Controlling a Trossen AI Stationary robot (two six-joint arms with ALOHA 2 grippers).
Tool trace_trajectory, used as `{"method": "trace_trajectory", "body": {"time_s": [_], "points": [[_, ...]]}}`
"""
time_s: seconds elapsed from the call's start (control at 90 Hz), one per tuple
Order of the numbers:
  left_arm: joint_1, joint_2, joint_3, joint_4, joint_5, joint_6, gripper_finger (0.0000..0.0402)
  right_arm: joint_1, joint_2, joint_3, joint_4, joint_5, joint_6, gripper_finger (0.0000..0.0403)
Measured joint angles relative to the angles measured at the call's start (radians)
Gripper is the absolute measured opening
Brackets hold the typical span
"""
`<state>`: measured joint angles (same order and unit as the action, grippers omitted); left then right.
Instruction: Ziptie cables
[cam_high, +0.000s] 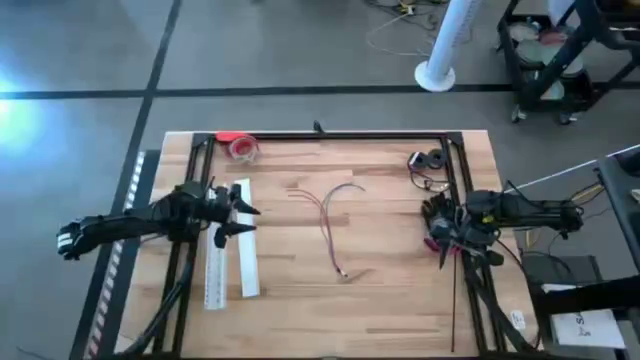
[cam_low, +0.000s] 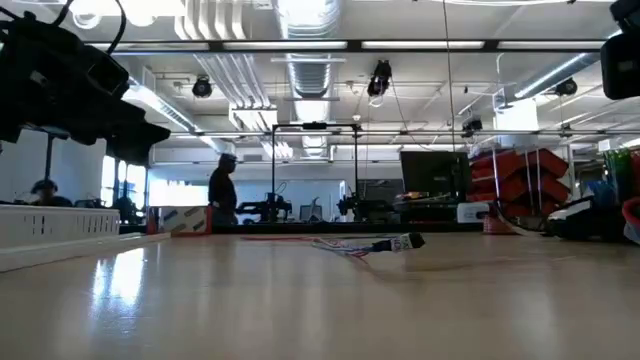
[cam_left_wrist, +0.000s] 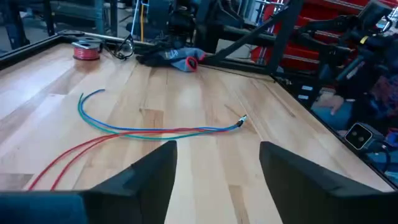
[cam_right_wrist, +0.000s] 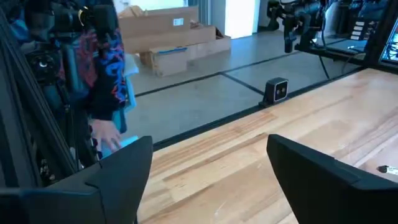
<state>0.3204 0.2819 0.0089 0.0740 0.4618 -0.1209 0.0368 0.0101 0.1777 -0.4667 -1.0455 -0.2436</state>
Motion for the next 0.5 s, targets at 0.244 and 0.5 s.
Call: {"method": "trace_trajectory", "body": {"time_s": [0.244,0.5], "points": [[0.0,0.0,0.0,0.0,0.0,0.0,0.0217,0.0,0.0,0.0,0.0,0.0,0.0,0.0309],[0.0,0.0,0.0,0.0,0.0,0.0,0.0217,0.0,0.0,0.0,0.0,0.0,0.0,0.0306]]}}
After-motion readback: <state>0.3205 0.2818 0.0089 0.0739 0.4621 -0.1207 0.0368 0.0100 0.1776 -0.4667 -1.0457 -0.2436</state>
